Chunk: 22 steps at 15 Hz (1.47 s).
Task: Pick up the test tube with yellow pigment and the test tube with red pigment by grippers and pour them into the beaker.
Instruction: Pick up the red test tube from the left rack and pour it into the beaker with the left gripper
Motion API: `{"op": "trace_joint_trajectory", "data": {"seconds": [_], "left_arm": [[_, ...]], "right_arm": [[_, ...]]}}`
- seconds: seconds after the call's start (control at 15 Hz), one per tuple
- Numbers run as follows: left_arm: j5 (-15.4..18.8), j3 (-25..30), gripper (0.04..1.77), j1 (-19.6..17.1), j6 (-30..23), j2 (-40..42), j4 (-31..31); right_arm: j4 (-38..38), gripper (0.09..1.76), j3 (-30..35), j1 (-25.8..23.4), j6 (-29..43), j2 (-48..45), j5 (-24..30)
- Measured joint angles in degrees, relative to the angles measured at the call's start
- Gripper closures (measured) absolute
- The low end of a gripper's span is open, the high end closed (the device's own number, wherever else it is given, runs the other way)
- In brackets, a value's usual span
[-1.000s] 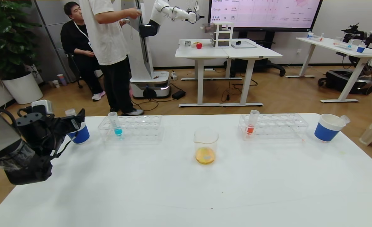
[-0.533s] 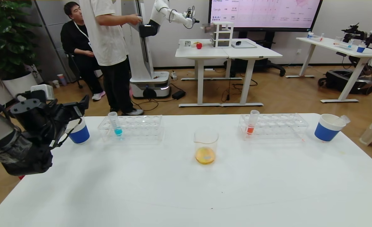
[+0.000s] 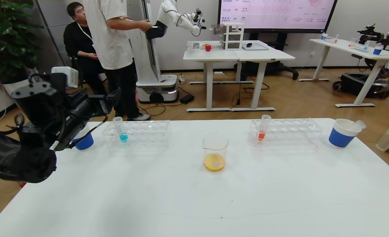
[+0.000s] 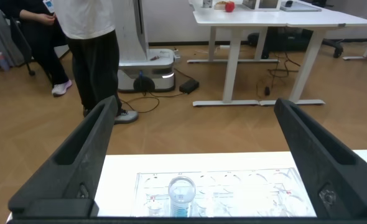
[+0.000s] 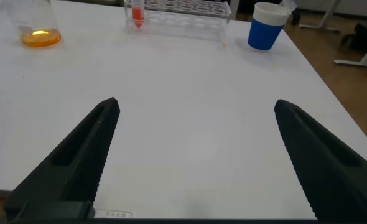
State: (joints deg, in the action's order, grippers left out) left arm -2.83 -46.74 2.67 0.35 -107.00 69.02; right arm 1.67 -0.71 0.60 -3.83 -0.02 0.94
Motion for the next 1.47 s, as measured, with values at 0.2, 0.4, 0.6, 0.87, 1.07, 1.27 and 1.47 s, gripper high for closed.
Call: {"op": "trace_joint_trajectory", "data": {"seconds": [0.2,0.4,0.6,0.87,1.07,1.27,1.47], "left_arm": [[0.0,1.0,0.06,0.7,0.6,7.4,-6.4],[0.1,1.3,0.06,0.4,0.9,18.1,-18.4],[0.2,1.2,0.06,-0.3,2.6,31.0,-32.2],[0.1,0.4,0.06,-0.9,4.3,48.5,-51.3],[0.0,-0.9,0.06,-1.3,5.3,61.5,-66.3],[0.2,-1.2,0.06,-1.7,5.5,73.1,-74.2],[0.2,1.0,0.06,-1.3,5.4,82.6,-75.8]], "right_arm": [[0.0,0.11,0.0,0.0,0.0,0.0,0.0],[0.0,0.11,0.0,0.0,0.0,0.0,0.0],[0.0,0.11,0.0,0.0,0.0,0.0,0.0],[0.0,0.11,0.0,0.0,0.0,0.0,0.0],[0.0,0.11,0.0,0.0,0.0,0.0,0.0],[0.0,0.11,0.0,0.0,0.0,0.0,0.0],[0.0,0.11,0.0,0.0,0.0,0.0,0.0]]}}
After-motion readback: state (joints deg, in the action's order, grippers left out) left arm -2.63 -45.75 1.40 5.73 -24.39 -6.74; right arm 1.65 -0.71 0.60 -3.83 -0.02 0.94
